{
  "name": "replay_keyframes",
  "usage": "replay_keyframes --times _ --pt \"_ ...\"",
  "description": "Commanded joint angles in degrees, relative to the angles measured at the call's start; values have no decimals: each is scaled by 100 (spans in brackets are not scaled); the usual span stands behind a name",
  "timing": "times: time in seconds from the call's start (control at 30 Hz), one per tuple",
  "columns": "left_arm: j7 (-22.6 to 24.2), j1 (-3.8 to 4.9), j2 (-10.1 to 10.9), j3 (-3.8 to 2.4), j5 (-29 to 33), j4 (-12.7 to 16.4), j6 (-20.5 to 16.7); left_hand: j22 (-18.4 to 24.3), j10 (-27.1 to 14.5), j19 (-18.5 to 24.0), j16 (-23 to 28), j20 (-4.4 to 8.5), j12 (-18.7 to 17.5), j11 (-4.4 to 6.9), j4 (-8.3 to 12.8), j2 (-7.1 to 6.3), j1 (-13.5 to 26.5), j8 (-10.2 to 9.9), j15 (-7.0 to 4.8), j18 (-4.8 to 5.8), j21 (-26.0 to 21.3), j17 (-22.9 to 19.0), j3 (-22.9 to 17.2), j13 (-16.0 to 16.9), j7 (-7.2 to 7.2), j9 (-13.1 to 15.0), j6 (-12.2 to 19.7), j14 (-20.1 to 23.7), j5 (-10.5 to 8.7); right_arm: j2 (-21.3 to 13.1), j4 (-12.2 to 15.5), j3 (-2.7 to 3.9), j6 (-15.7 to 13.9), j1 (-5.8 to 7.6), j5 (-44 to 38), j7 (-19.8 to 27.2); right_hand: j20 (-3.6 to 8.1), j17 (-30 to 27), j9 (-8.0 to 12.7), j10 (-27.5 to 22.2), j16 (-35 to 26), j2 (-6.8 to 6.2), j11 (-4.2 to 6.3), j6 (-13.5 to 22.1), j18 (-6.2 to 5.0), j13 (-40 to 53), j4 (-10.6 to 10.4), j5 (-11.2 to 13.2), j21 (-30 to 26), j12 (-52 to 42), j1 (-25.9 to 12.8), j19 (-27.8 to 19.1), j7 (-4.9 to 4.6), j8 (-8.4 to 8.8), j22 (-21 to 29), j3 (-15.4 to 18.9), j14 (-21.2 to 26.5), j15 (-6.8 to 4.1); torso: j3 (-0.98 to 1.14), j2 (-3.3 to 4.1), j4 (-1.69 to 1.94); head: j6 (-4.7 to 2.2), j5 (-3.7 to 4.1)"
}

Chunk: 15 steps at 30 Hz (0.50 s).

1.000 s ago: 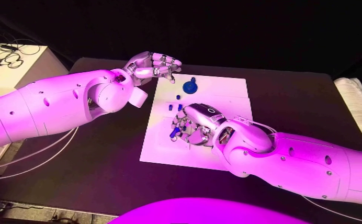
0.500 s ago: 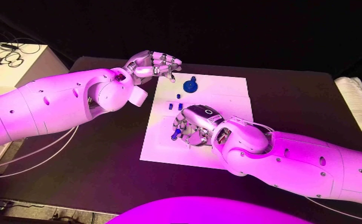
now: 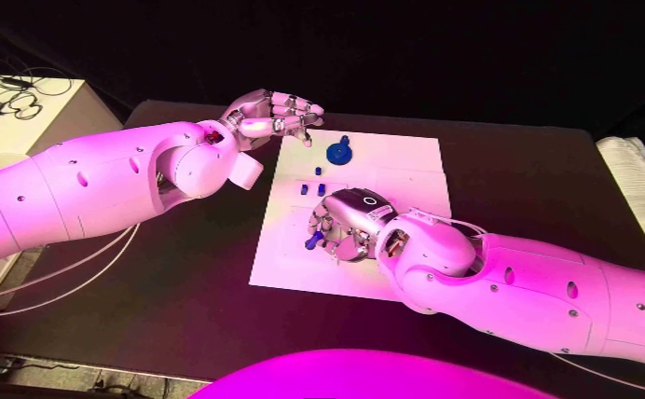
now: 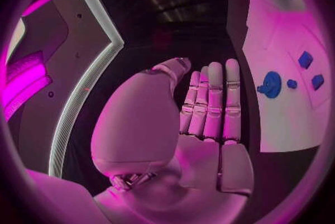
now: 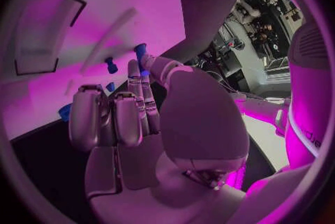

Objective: Assemble the parts on the task board

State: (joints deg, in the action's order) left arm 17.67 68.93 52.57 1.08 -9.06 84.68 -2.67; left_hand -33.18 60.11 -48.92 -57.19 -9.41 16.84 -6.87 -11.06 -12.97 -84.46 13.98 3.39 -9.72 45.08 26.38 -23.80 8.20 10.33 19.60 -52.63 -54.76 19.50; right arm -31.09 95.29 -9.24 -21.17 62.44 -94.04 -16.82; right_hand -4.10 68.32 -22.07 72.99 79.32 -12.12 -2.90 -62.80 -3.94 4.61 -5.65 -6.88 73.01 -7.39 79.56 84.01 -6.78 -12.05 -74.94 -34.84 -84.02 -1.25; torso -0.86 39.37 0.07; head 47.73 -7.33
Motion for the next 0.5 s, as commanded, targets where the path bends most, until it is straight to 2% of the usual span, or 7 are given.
replay_keyframes --times 0.03,0.17,0.3,0.37,0.5 --pt "26 0 -5 -3 33 14 90 -8 37 35 39 5 -39 -18 -29 51 6 -7 13 -65 -18 7 -4 -7 9 -6 -42 45 5 32 -17 -9 149 -15 -300 -143 17 -8 -1 -10 11 49 -6 -41 68 7 49 -18 5 29 0 214 -2 -18 -699 -4 -164 -39 -4 3 1 -2 13" --pt "25 0 -8 -3 33 12 90 -8 37 35 39 5 -39 -18 -29 51 6 -7 13 -65 -18 7 -4 -7 9 -6 -42 45 5 84 -50 -21 131 -28 -335 -101 8 -59 -8 -38 -17 4 -24 19 57 6 74 -16 -61 74 -65 196 -20 1 -672 -9 -150 -26 -5 2 5 -8 19" --pt "24 0 -10 -3 33 10 90 -8 37 35 39 5 -39 -18 -29 51 6 -7 13 -65 -18 7 -4 -7 9 -6 -42 45 5 136 -83 -34 75 -44 -330 -18 -29 5 9 -187 20 -107 -92 197 43 -13 86 -17 -156 196 -217 166 -81 88 -636 -35 -169 28 -6 1 10 -2 21" --pt "24 0 -10 -3 33 10 90 -8 37 35 39 5 -39 -18 -29 51 6 -7 13 -65 -18 7 -4 -7 9 -6 -42 45 5 154 -93 -38 28 -52 -321 15 -60 -28 26 -312 8 -222 -139 303 32 -30 66 -6 -233 264 -347 143 -116 142 -604 14 -160 70 -4 0 9 2 19" --pt "23 0 -11 -3 33 8 92 -8 37 35 39 5 -39 -18 -29 51 6 -7 13 -65 -18 7 -4 -7 9 -6 -42 45 5 167 -100 -42 -41 -62 -313 41 -92 -47 56 -466 2 -332 -172 467 18 -39 44 -1 -311 308 -473 121 -125 235 -572 108 -145 100 -4 -2 6 5 13"
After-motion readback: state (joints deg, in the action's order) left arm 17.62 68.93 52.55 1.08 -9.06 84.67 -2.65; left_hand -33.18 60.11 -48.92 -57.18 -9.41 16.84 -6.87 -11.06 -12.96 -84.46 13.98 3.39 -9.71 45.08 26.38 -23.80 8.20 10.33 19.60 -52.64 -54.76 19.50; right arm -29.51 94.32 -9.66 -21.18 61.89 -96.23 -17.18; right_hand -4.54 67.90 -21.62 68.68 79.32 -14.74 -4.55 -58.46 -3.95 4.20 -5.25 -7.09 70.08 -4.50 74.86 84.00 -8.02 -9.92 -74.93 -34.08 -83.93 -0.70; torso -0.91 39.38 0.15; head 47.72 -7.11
